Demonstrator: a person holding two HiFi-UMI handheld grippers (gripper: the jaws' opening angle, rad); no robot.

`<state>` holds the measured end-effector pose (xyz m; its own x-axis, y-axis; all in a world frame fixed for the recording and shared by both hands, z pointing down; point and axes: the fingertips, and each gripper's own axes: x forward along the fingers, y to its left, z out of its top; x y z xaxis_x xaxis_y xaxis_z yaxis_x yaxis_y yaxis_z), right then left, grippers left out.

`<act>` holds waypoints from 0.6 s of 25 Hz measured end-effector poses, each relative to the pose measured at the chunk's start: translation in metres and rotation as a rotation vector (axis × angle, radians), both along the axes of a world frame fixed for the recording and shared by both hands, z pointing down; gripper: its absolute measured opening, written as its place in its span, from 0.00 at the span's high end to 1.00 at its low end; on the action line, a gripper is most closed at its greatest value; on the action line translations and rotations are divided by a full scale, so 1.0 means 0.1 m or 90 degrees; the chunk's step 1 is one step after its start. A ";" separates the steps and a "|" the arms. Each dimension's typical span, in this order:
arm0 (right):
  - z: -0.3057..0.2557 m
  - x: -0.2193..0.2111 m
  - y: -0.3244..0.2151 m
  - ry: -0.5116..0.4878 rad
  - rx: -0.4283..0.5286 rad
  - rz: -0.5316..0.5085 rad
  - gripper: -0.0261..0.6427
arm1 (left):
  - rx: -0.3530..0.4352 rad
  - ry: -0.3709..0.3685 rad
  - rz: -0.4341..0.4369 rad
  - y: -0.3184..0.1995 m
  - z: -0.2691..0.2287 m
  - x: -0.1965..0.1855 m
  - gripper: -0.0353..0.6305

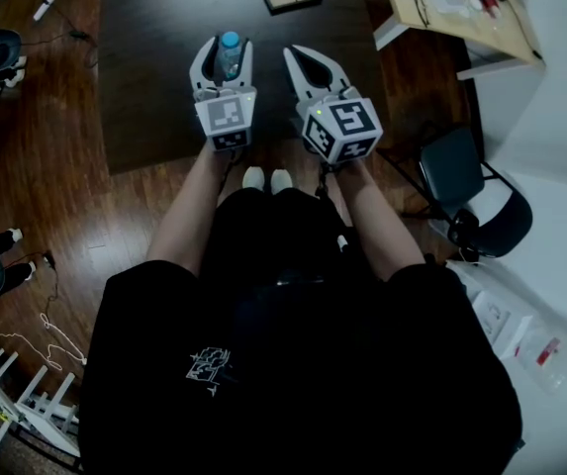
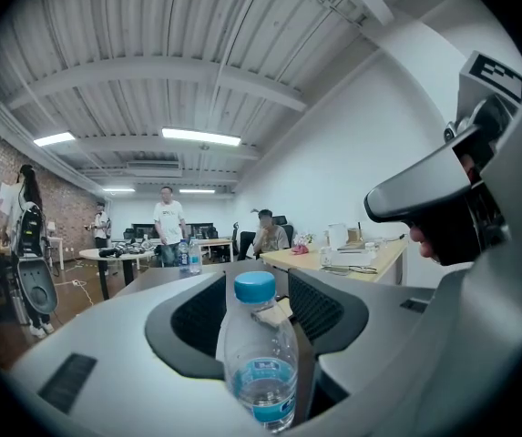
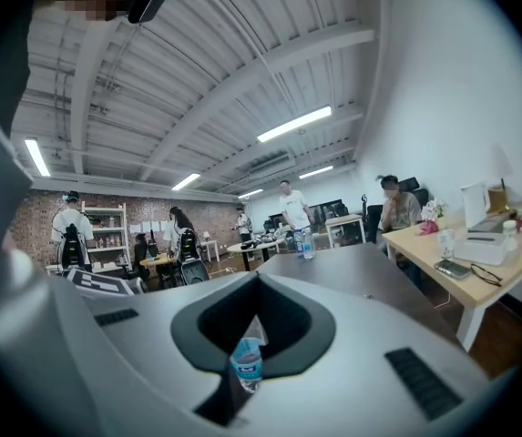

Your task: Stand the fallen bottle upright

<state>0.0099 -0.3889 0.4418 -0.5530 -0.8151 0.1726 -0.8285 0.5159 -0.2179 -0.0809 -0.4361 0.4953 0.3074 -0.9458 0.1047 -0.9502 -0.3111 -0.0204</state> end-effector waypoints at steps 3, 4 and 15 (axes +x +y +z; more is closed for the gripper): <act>-0.07 0.01 0.04 -0.009 0.003 0.002 0.93 | -0.009 0.009 -0.015 0.12 -0.10 -0.08 0.63; -0.09 0.01 0.05 -0.013 0.004 0.003 0.93 | -0.002 0.010 -0.021 0.17 -0.17 -0.12 0.64; -0.23 0.09 0.38 -0.031 0.029 -0.009 0.93 | 0.023 0.011 -0.034 0.82 -0.57 -0.07 0.96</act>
<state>0.0194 -0.3513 0.4184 -0.5719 -0.8132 0.1077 -0.8095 0.5383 -0.2343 -0.0881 -0.3537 0.4384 0.2582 -0.9639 0.0645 -0.9656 -0.2596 -0.0140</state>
